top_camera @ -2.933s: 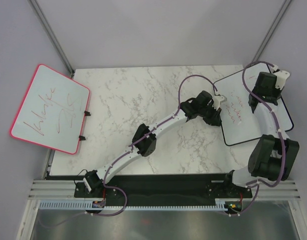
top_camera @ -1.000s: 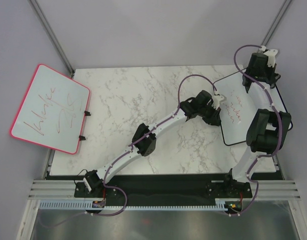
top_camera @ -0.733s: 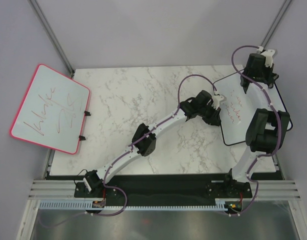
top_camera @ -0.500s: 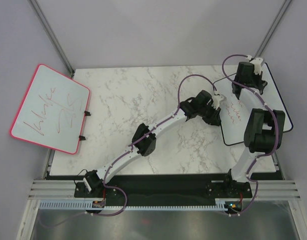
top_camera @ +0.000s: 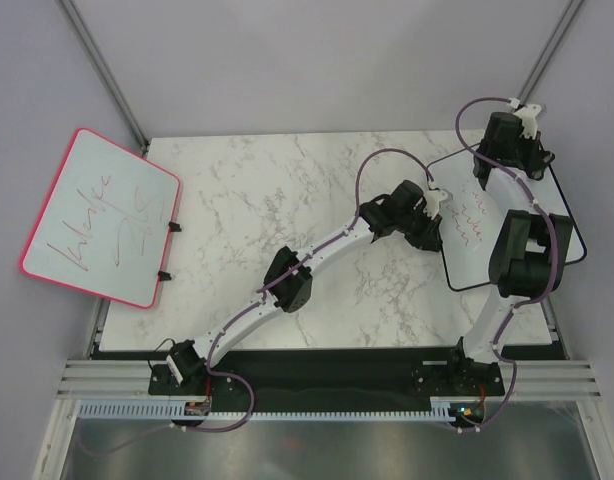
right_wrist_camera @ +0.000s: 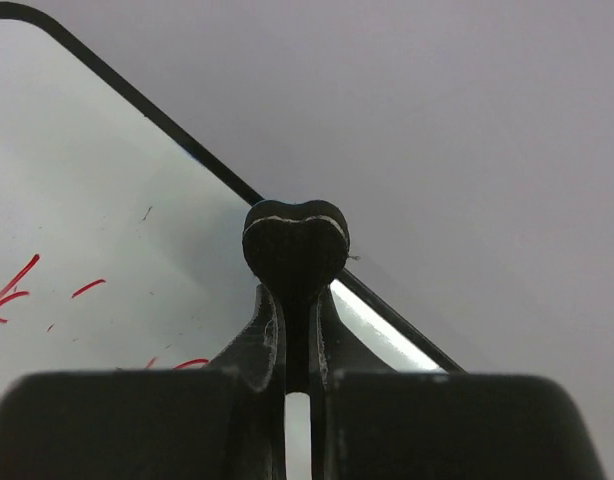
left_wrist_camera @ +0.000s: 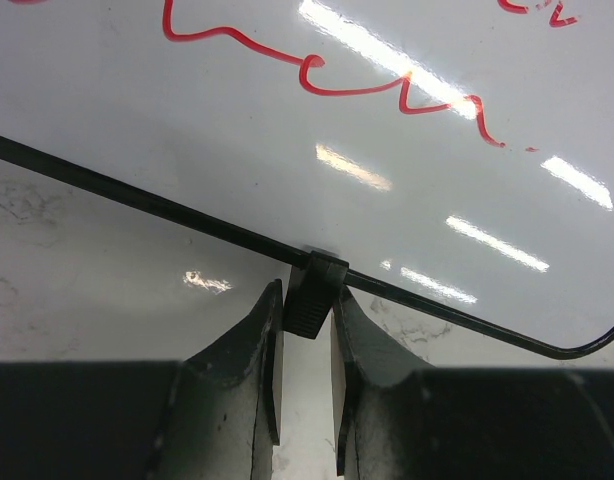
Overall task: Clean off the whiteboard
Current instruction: Erase the whiteboard at the whiteboard stand.
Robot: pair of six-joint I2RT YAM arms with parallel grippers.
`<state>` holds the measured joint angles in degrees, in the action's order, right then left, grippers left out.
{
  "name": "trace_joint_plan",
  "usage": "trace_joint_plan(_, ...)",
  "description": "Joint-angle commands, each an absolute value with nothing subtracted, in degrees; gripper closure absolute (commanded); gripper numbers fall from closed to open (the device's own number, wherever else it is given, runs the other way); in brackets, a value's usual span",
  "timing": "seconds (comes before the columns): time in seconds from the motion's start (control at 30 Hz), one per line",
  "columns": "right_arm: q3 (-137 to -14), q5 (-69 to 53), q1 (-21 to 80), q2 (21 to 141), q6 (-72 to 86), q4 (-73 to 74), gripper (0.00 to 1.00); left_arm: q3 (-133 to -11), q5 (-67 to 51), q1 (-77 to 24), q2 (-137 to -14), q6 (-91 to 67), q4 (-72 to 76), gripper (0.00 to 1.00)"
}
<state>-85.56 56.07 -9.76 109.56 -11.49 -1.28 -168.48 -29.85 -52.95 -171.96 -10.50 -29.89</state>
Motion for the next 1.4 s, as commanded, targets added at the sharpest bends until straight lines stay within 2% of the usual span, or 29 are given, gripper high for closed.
trace_joint_plan(0.0, -85.97, 60.55, -10.72, 110.13, -14.06, -4.30, 1.00, -170.16, -27.86, -51.33, -173.94, -15.12, -34.01, 0.98)
trace_joint_plan(0.27, -80.52, 59.59, -8.71, 107.41, -12.84, -6.85, 1.00, -170.33, -27.86, -51.24, -174.02, -15.12, -34.01, 0.98)
trace_joint_plan(0.53, -68.47, 58.97, -8.00, 102.13, -4.13, -8.35, 1.00, -170.33, -27.86, -51.33, -174.02, -15.03, -34.19, 0.98)
trace_joint_plan(0.77, -73.38, 59.77, -12.74, 102.04, -7.37, -8.44, 1.00, -170.59, -27.86, -51.42, -174.11, -15.12, -34.28, 0.98)
trace_joint_plan(0.97, -79.27, 59.86, -12.75, 104.85, -9.49, -7.91, 1.00, -170.77, -27.86, -51.33, -174.20, -15.12, -34.19, 0.98)
trace_joint_plan(1.37, -76.03, 57.66, -7.31, 107.93, -6.25, -8.87, 1.00, -170.77, -28.12, -51.24, -174.29, -15.29, -34.19, 0.98)
